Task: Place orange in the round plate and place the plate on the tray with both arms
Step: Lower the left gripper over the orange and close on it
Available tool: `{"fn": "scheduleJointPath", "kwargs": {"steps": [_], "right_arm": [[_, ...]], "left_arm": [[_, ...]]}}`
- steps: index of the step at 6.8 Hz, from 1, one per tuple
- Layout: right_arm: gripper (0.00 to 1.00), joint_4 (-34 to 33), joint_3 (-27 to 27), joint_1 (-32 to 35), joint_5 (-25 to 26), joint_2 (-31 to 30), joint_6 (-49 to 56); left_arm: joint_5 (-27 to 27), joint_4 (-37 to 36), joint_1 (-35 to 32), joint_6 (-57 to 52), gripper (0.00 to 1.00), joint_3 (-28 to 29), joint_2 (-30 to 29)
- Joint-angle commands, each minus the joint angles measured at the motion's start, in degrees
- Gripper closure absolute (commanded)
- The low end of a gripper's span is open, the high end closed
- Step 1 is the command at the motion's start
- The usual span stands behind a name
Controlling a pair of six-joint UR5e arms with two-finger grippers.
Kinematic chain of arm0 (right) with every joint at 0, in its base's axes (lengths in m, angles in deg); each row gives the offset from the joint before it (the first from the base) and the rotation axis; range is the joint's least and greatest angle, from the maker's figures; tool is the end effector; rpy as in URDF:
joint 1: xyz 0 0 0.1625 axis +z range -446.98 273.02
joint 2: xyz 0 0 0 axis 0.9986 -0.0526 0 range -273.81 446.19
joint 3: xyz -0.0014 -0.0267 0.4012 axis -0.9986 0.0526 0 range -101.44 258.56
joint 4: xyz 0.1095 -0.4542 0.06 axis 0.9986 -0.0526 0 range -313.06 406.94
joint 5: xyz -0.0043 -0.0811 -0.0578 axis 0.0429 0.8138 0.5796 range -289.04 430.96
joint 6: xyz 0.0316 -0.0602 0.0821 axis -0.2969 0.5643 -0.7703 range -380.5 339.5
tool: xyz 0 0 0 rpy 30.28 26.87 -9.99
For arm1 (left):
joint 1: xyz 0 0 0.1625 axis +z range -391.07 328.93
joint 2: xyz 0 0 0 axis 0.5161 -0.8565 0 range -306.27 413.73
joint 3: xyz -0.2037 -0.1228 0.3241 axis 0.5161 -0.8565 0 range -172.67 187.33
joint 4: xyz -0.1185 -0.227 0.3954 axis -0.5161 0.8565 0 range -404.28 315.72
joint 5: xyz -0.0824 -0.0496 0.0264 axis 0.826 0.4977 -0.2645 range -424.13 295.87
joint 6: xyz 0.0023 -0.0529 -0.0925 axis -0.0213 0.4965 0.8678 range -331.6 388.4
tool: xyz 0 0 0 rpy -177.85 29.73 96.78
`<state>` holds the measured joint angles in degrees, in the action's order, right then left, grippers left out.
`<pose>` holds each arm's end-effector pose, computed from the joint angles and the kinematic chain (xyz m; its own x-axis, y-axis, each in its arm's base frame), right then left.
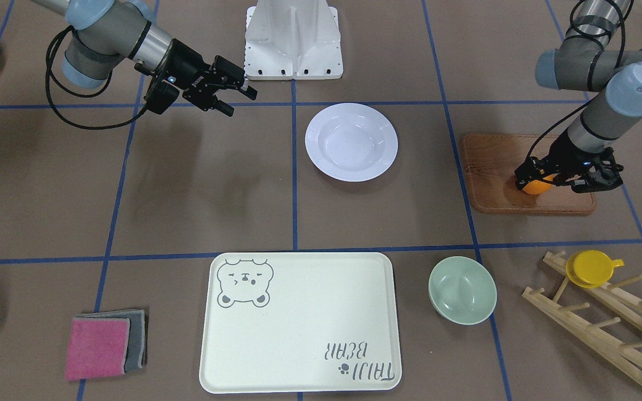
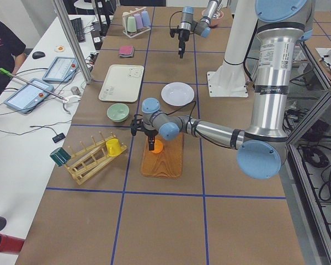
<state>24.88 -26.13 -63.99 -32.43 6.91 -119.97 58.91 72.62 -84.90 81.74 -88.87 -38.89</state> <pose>-0.4921 -0.3267 0.2581 -0.0804 0.1397 0.9869 -0.1560 0.9762 -0.1509 0.2922 -0.5270 0.5092 0.6763 -0.0769 -0.7326 0.1060 0.9943 -0.0065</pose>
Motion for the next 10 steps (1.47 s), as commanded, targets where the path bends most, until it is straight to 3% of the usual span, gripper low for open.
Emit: {"fn": "scheduleJointPath", "kwargs": {"steps": [1,4,8,10], "right_arm": [[0.00,0.0,0.1,-0.9,1.3,0.0,0.2],[0.00,0.0,0.2,-1.9,1.8,0.2,0.3],[0.00,0.0,0.3,-1.9,1.8,0.2,0.4],[0.00,0.0,0.3,-1.9,1.8,0.2,0.4]], "left_arm": [[0.4,-0.1,-0.2,-0.2,0.02,-1.2,0.9],[0.8,-0.2,-0.7,-5.0,0.02,-1.0,2.3],[0.5,0.4,0.0,-2.5,0.05,1.0,1.6],[0.5,0.5,0.0,-0.1,0.23,0.9,1.6]]}}
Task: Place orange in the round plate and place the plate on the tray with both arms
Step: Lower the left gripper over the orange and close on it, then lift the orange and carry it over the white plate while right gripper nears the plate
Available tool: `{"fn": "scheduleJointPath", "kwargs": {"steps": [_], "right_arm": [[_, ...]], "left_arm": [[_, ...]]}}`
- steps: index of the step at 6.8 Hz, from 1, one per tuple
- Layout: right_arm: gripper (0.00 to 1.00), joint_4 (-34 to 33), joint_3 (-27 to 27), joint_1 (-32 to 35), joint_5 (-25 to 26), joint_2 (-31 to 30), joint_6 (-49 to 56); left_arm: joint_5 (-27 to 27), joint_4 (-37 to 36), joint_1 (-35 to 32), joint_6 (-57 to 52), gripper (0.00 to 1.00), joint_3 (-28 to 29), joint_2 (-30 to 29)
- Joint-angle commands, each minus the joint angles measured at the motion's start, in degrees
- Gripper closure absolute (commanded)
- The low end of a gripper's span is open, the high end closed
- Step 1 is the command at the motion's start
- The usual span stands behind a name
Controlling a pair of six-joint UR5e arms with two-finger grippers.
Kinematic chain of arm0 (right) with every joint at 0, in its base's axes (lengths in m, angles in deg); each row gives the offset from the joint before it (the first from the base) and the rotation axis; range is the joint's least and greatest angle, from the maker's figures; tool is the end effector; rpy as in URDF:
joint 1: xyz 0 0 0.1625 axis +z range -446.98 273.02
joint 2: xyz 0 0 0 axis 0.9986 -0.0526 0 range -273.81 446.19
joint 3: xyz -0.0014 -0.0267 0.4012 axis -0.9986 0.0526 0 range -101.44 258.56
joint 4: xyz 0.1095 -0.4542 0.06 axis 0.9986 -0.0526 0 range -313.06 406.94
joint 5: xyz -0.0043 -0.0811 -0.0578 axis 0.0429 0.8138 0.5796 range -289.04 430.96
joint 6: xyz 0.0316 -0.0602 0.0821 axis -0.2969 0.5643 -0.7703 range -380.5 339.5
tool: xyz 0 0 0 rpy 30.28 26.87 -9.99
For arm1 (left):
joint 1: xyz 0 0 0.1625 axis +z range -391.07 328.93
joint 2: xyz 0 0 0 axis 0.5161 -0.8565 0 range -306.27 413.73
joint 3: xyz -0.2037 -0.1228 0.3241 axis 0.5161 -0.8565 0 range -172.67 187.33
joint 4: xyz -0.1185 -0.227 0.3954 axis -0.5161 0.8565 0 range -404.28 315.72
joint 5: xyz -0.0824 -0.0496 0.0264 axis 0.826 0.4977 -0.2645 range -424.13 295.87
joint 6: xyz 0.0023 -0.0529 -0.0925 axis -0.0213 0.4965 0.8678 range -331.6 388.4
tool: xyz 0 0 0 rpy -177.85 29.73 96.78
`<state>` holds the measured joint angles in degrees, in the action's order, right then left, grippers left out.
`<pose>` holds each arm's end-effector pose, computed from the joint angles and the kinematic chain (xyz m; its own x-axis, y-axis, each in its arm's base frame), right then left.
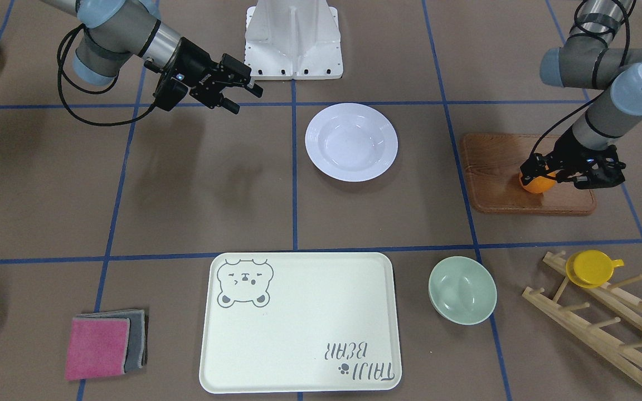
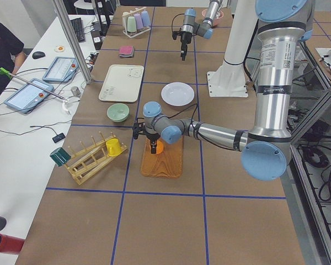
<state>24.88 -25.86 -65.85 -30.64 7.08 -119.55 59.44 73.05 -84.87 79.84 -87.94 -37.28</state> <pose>-0.5035 -0.3144 0.2587 -0.0782 0.1349 0.9878 -0.1555 0.9770 -0.1458 0.2875 -0.5187 0.5338 0.6911 -0.0648 -0.7199 0.0777 0.9969 -0.0151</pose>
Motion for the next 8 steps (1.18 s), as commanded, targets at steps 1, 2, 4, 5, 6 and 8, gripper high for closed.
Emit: {"fn": "scheduleJointPath", "kwargs": {"steps": [1,2,4,5,6,8], "right_arm": [[0.00,0.0,0.1,0.0,0.0,0.0,0.0],[0.00,0.0,0.3,-0.2,0.1,0.0,0.0],[0.00,0.1,2.2,-2.5,3.7,3.7,-0.1],[0.00,0.3,4.1,-6.2,9.8,7.0,0.0],[0.00,0.3,4.3,-7.1,11.2,7.5,0.0],[0.00,0.3,5.4,-6.2,11.9,7.3,2.4]], "left_arm": [[0.0,0.2,0.0,2.6,0.34,-0.2,0.0],[0.1,-0.1,0.0,2.9,0.34,-1.1,0.0],[0.5,-3.6,0.0,3.5,0.34,-4.8,-2.2],[0.4,-10.0,0.0,5.5,0.34,-8.8,-5.0],[0.4,-14.7,0.1,8.7,0.33,-11.2,-8.3],[-0.2,-15.2,7.5,20.1,0.33,-10.8,-15.5]]}}
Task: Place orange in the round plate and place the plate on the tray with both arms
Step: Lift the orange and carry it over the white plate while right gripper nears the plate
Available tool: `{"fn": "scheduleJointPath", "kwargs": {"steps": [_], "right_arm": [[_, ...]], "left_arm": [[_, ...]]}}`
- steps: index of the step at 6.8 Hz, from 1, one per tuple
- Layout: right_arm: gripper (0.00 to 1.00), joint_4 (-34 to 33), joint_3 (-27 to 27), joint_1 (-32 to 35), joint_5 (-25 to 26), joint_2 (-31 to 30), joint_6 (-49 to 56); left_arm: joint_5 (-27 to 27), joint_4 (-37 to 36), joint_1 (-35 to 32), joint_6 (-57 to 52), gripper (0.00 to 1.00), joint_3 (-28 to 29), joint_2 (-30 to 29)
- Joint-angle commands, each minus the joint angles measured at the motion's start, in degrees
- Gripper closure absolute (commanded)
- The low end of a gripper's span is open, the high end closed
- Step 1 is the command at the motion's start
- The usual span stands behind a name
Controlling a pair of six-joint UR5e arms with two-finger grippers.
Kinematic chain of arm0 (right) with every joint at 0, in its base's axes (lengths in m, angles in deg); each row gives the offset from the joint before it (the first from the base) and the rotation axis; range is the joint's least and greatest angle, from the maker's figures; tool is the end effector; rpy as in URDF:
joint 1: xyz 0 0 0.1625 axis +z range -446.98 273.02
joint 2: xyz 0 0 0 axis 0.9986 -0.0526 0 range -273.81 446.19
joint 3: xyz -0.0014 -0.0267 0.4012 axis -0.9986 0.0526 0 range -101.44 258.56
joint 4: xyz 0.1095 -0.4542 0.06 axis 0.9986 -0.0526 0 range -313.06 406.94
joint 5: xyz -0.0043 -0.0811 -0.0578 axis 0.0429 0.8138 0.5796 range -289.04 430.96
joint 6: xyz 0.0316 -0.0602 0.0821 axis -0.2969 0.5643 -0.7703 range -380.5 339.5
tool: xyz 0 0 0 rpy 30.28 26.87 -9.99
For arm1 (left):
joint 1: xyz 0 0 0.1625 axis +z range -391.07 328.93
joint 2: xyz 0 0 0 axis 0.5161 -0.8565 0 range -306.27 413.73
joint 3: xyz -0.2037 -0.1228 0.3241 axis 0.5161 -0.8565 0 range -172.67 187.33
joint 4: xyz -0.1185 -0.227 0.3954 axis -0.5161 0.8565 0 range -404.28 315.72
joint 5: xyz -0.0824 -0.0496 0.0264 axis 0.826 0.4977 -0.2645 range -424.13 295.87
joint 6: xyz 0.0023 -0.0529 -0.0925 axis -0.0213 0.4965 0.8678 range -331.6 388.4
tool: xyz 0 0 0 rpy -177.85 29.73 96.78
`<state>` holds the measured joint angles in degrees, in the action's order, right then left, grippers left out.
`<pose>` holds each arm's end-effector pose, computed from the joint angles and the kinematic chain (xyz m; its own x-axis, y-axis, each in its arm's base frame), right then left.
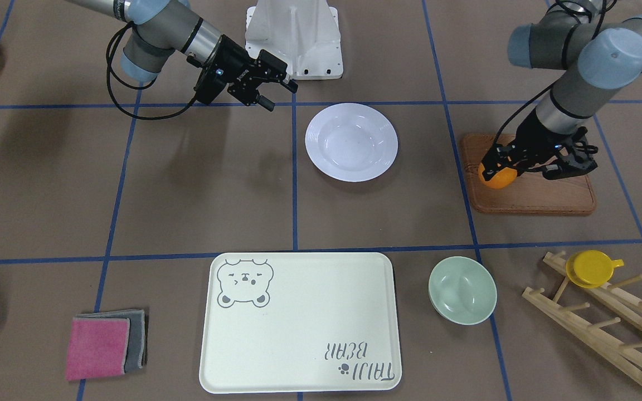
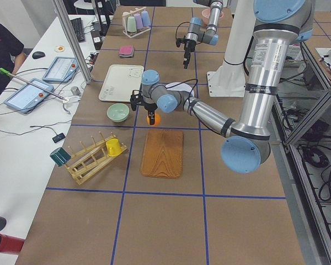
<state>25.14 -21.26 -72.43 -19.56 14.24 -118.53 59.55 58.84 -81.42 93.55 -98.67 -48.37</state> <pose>-0.5663 -0.2836 0.2232 -0.1351 0.1092 0.9848 -0.2258 0.9644 -0.1379 0.3361 -0.5218 0.3438 0.6069 -0.1841 -0.7732 0.1680 0.9805 -0.1016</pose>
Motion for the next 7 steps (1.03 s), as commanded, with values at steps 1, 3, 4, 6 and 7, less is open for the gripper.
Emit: {"fn": "scheduleJointPath", "kwargs": {"steps": [1,3,4,6,7], "right_arm": [[0.01,0.0,2.5,1.0,1.0,0.3,2.0],[0.03,-0.1,8.5,1.4,1.1,5.7,1.7],[0.03,-0.2,9.4,1.5,1.0,6.4,1.7],[0.03,-0.3,12.3,2.6,1.0,8.7,1.9],[0.03,-0.3,14.9,2.8,1.0,11.4,1.8]], "left_arm": [[-3.2,-2.7,7.7,10.7,0.33,0.0,-7.7],[-7.0,-4.9,12.0,13.8,0.33,-0.7,-11.0],[-7.9,-4.9,15.4,16.9,0.32,-0.8,-12.5],[-12.6,-4.9,20.3,18.6,0.28,-0.6,-13.6],[-12.8,-4.9,20.7,18.6,0.14,-0.8,-13.6]]}}
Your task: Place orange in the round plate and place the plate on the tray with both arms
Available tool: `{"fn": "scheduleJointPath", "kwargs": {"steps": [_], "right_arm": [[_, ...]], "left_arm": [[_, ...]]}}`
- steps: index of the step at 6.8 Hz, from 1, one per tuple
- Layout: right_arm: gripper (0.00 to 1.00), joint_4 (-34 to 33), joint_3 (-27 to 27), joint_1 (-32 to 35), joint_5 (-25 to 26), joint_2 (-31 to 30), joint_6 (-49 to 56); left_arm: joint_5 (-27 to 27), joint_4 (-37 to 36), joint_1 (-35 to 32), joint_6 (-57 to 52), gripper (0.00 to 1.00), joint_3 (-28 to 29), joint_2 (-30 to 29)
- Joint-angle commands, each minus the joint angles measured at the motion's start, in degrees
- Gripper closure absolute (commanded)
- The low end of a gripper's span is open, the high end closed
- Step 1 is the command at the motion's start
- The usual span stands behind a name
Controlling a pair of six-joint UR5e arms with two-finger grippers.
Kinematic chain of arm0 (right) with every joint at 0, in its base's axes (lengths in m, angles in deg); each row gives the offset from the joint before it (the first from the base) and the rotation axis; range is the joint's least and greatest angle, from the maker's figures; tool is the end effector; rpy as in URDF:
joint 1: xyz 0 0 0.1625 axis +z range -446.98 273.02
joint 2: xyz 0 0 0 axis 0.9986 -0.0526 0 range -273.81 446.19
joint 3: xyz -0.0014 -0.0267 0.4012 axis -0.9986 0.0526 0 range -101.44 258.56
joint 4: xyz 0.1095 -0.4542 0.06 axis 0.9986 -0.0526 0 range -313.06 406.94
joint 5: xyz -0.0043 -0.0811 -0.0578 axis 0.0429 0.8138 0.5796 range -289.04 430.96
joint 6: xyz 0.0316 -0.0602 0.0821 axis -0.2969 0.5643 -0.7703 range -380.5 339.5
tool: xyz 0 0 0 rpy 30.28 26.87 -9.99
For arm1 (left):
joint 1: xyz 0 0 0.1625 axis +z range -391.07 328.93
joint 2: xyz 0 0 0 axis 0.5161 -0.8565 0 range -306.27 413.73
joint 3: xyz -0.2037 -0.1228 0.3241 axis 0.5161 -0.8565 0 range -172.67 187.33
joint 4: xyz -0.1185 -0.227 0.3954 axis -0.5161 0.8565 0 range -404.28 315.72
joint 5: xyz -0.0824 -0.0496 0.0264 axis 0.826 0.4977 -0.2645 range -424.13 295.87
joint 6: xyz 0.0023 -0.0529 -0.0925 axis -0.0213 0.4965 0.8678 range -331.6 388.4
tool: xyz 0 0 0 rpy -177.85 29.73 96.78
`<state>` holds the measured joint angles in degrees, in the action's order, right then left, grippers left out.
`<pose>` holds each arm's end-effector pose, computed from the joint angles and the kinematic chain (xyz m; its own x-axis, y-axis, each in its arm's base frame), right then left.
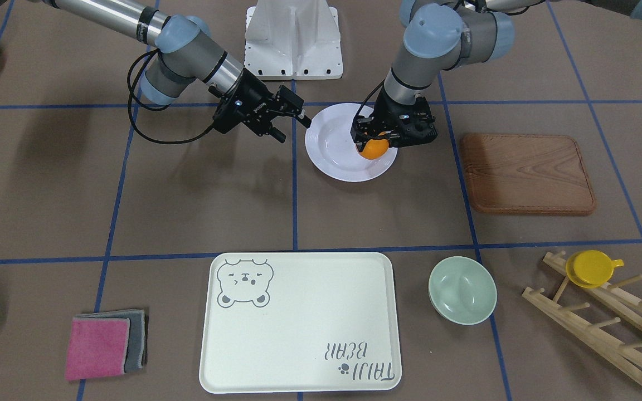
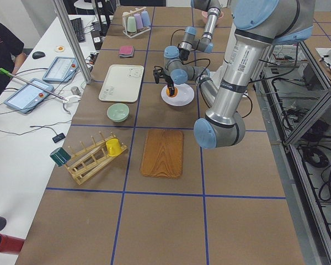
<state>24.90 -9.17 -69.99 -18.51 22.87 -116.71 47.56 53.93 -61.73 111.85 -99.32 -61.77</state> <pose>-0.6248 -0.3312 0.2310 -0.0718 0.0912 0.9932 -0.2950 0.9493 -0.1084 0.5095 -0.4111 0.2086 0.5714 -0.2154 -0.7919 0.1648 0.9754 -0.1464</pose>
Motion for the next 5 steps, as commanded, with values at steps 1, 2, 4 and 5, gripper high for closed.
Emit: {"fn": "scheduleJointPath", "kwargs": {"steps": [1,2,4,5], "right_arm": [[0.03,-0.1,3.3,0.6,0.0,3.3,0.0],[0.03,-0.2,4.0,0.8,0.0,3.4,0.1],[0.04,-0.4,6.6,0.8,-0.1,5.2,0.1],[0.05,-0.3,9.6,0.7,-0.1,8.1,0.0]], "left_arm": [[-0.9,0.1,1.0,0.4,0.01,-0.5,-0.1],[-0.7,0.1,1.0,0.4,0.01,-1.8,0.6],[-0.4,0.0,0.3,0.0,0.01,-3.6,0.9],[-0.2,0.0,-0.1,-0.2,0.01,-5.7,2.9]]}}
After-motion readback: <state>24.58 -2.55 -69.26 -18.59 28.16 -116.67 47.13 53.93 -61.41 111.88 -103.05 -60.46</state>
